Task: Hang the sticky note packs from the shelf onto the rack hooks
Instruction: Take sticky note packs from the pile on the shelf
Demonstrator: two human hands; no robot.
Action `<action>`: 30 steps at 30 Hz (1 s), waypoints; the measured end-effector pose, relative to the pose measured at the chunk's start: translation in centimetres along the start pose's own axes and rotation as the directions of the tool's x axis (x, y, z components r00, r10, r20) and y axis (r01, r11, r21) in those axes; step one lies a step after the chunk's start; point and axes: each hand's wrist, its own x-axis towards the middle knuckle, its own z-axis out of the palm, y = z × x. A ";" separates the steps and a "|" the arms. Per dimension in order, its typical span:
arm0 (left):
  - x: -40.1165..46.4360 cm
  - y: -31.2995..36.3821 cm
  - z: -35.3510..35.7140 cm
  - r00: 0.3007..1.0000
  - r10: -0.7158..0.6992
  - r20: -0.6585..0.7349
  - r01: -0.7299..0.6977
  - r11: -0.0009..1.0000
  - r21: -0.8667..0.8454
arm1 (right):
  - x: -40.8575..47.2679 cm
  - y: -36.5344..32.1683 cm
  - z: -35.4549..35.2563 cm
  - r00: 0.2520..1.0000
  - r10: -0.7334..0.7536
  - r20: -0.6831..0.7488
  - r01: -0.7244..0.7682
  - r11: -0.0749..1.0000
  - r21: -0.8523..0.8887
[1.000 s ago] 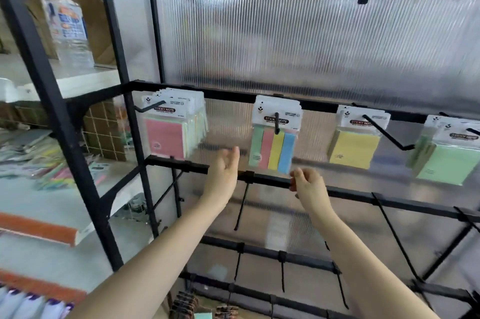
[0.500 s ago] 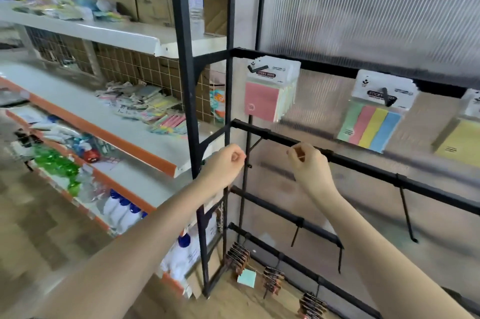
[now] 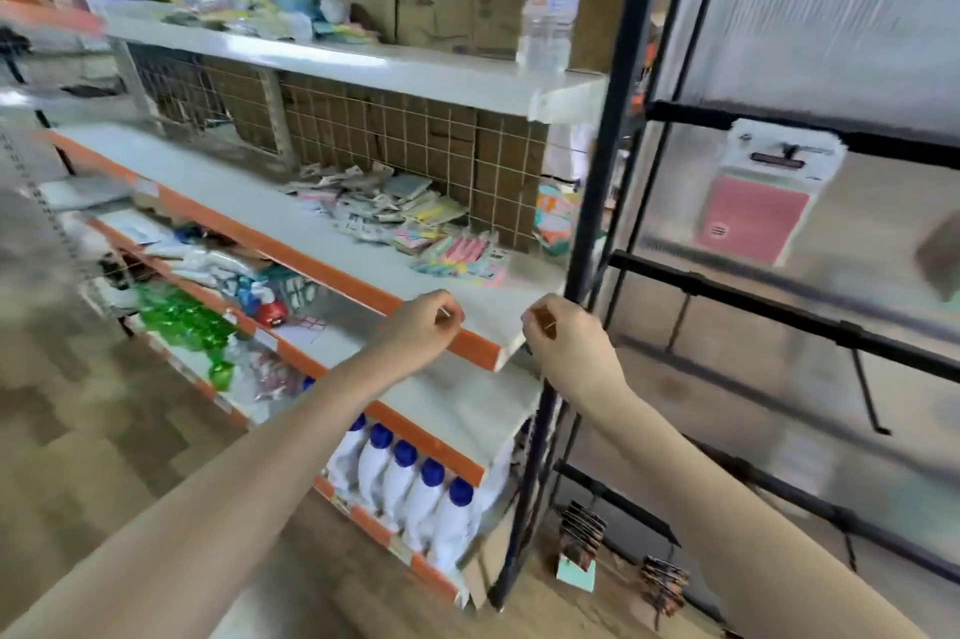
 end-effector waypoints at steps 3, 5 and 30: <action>-0.5 -3.8 -3.2 1.000 -0.022 -0.008 0.023 0.999 0.030 | 1.7 -3.2 3.9 0.999 -0.023 0.040 0.022 1.000 0.013; -0.8 -6.1 -4.9 0.998 -0.056 -0.014 0.056 0.998 0.032 | 2.9 -5.0 6.4 0.996 -0.028 0.083 0.027 1.000 0.008; 18.4 -20.3 -5.2 0.976 -0.209 0.067 0.210 0.978 -0.005 | 24.8 -4.0 25.5 0.967 0.139 0.213 -0.053 0.928 -0.368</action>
